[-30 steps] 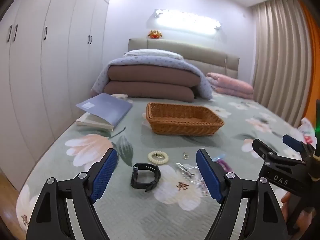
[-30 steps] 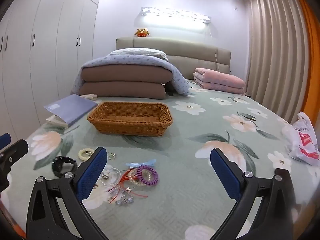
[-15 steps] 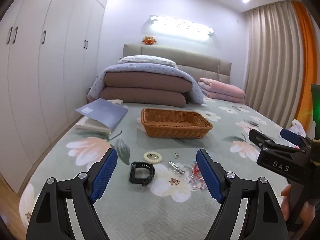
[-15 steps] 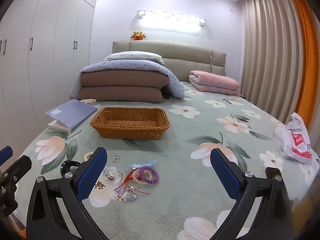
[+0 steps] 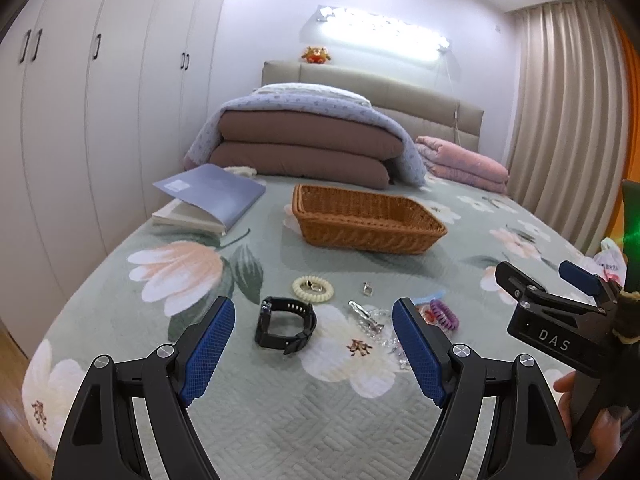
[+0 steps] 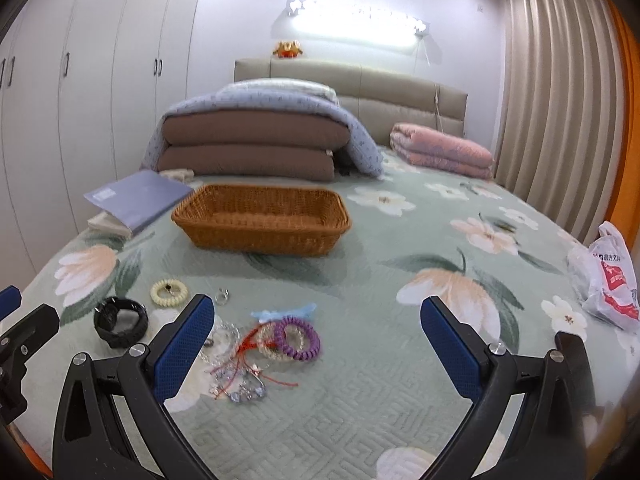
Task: Organize jewelry
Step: 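Move the left tool toward the black watch on the bed cover, then grasp the black watch with the left tool while the right tool grasps the purple coil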
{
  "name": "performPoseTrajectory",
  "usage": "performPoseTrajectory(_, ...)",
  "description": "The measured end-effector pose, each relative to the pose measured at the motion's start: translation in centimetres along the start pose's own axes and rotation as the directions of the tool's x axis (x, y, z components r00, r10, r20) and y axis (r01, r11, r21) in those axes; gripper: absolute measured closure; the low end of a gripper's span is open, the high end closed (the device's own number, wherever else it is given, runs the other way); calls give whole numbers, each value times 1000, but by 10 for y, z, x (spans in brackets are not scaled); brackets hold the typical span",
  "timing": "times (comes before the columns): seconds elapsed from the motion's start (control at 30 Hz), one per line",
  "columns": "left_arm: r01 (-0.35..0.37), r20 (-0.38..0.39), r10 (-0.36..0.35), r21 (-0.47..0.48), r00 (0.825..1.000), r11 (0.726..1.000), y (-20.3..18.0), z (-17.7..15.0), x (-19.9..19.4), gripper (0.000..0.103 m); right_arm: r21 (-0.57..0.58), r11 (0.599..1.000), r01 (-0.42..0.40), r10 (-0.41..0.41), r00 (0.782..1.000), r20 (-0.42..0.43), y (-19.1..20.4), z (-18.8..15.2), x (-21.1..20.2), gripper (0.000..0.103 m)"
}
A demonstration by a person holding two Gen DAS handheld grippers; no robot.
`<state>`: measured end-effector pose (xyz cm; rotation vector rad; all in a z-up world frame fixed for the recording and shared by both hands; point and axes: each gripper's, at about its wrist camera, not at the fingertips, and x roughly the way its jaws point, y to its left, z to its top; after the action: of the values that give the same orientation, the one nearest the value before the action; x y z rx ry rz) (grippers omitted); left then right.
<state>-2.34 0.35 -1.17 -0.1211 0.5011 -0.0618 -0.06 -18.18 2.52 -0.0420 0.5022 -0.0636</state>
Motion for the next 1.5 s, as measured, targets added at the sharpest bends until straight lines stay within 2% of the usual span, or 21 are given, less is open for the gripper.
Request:
performPoseTrajectory(0.1,0,-23,0,7,1000,1000,-2,-5,11,20,8,1000,-23,23,1000,-9,-3,-3,1,0)
performPoseTrajectory(0.27,-1,-32,1,0,999,1000,-2,-8,17,20,3,1000,11,-11,1000,22,-8,-9,4,0)
performPoseTrajectory(0.7,-15,-58,14,-13,998,1000,-2,-11,27,20,60,998,-10,11,1000,-18,-23,-17,22,0)
performPoseTrajectory(0.93,-27,-66,24,-38,998,999,3,-12,30,20,49,999,-5,6,1000,-15,-20,-19,25,0)
performPoseTrajectory(1.03,-39,-72,34,-62,997,997,9,-14,31,20,23,999,28,-28,1000,-13,-15,-20,27,0)
performPoseTrajectory(1.23,-48,-112,36,-102,993,994,21,-20,41,20,-5,999,39,-39,999,-6,-10,-23,28,0)
performPoseTrajectory(1.33,-42,-167,14,-162,986,986,31,-30,49,20,4,999,42,-42,999,-11,-13,-24,30,0)
performPoseTrajectory(1.43,-17,-241,-57,-295,969,955,47,-43,66,23,16,999,34,-33,999,-32,-15,-27,35,0)
performPoseTrajectory(1.5,-30,-255,-60,-337,965,941,51,-46,74,35,23,999,40,-39,998,-44,-17,-28,39,0)
